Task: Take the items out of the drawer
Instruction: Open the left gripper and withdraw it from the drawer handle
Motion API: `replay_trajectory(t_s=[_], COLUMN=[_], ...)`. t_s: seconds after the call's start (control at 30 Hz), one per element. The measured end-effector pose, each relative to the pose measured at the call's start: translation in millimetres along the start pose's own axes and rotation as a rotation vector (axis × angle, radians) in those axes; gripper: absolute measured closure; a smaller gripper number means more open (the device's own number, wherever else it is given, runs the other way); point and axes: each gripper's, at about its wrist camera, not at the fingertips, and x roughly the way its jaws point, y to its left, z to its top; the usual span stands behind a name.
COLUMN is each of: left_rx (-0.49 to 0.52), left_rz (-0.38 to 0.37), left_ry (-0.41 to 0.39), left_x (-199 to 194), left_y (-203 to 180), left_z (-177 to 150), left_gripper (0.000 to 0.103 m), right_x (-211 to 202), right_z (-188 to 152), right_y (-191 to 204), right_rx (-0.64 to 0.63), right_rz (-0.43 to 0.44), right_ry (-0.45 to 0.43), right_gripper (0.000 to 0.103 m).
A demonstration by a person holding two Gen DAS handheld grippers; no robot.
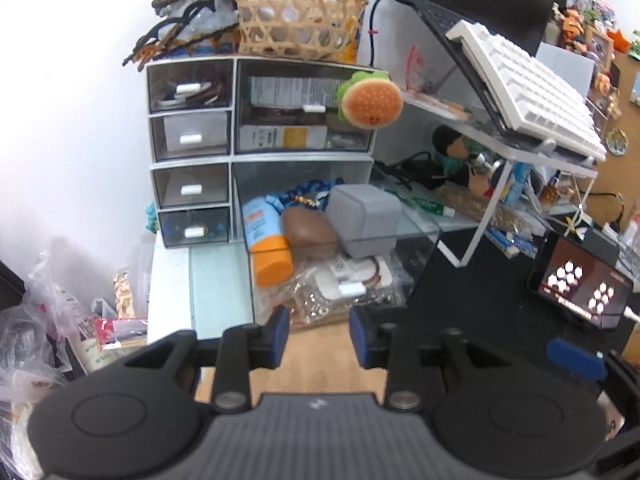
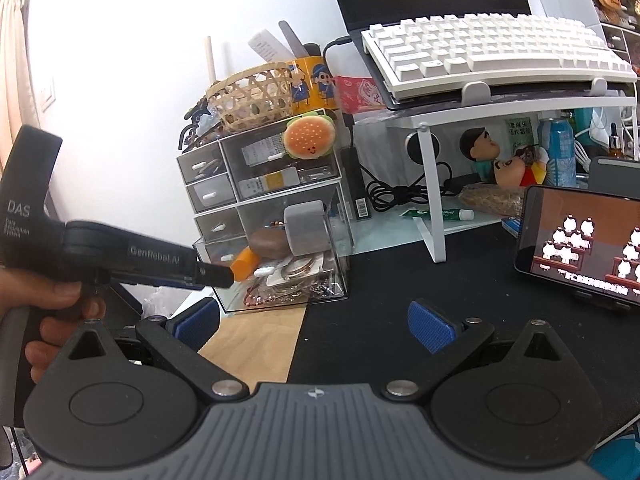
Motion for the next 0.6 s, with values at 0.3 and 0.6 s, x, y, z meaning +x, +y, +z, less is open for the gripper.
replay_trajectory(t_s=[0.3,0.6], left_rx=[0.038,0.057], left_rz=[-0.021,-0.037], left_ry=[-0.021,-0.035], left_x=[-2,-2], left_y=[16,29], left_z=[-1,1], left_gripper=[0.050,0.044], right_x=[9,29], right_z=[7,11], right_y=[9,17], right_rx=[-0.009,-0.043], right_rz=[-0.006,-0.040], right_ry=[0.010,0.040], right_gripper=[0.010,0.012])
